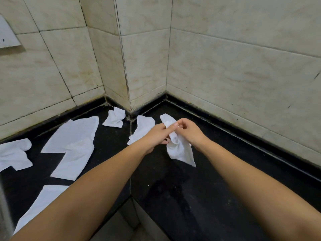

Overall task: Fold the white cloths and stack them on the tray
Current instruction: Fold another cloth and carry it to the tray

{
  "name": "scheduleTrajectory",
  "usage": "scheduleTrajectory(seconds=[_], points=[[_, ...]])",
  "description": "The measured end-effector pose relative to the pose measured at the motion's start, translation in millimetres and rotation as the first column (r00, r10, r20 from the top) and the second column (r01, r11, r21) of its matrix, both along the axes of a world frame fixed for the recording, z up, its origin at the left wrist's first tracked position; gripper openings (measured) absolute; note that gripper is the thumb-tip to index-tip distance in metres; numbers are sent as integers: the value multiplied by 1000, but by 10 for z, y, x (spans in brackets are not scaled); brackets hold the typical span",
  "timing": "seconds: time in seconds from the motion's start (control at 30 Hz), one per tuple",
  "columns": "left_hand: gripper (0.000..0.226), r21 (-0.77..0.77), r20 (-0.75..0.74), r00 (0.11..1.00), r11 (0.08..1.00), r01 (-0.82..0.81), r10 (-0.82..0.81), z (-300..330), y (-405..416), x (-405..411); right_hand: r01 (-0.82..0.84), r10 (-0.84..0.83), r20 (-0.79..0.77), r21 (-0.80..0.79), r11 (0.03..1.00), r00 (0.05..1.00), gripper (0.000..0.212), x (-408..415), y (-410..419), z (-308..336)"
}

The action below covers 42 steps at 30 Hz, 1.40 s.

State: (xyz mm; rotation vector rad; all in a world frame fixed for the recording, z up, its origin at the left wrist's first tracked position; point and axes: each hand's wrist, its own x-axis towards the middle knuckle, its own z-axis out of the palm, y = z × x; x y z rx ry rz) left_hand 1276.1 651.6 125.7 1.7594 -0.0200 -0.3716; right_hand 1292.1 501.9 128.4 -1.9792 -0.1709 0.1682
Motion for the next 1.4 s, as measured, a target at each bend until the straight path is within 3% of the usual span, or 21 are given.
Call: scheduleTrajectory(seconds=[0.1, 0.2, 0.33, 0.47, 0.6, 0.67, 0.77, 0.87, 1.0, 1.13, 1.23, 1.4], points=[[28, 53, 82, 987, 988, -146, 141, 68, -79, 151, 8, -7, 27, -9, 1000, 1000, 12, 79, -156, 94], [21, 95, 154, 968, 972, -213, 198, 142, -31, 285, 120, -121, 47, 31, 992, 991, 13, 185, -361, 189], [21, 113, 206, 939, 947, -301, 274, 272, 105, 406, 231, -234, 28, 88, 969, 972, 26, 298, -662, 326], [19, 67, 198, 896, 906, -417, 398, 312, 204, 454, 292, -293, -19, 178, 940, 956, 30, 418, -826, 326], [9, -6, 157, 838, 849, -529, 523, 241, 227, 396, 250, -255, -5, 220, 943, 967, 29, 370, -830, 283], [27, -42, 147, 823, 835, -549, 548, 225, 211, 268, 215, -220, 8, 187, 959, 975, 26, 287, -848, 238], [34, 30, 100, 907, 910, -413, 408, 159, 207, 9, 149, -146, -27, 117, 982, 989, 26, 142, -909, 91], [30, 143, -171, 980, 987, -74, 98, -102, 285, -258, 51, -53, -148, -16, 999, 988, 26, -57, -987, -162], [28, 299, -399, 909, 920, 255, -123, -594, 377, -550, -171, 58, -408, -247, 954, 911, 24, -350, -1160, -625], [11, 393, -515, 832, 805, 445, -209, -946, 334, -727, -358, 112, -609, -298, 885, 785, 26, -573, -1310, -970], [22, 452, -481, 864, 801, 392, -150, -1064, 338, -697, -351, 94, -627, -299, 887, 773, 26, -555, -1349, -1031], [32, 417, -315, 939, 909, 4, 140, -1144, 344, -398, -58, -83, -459, -286, 957, 885, 19, -219, -1296, -1095]])
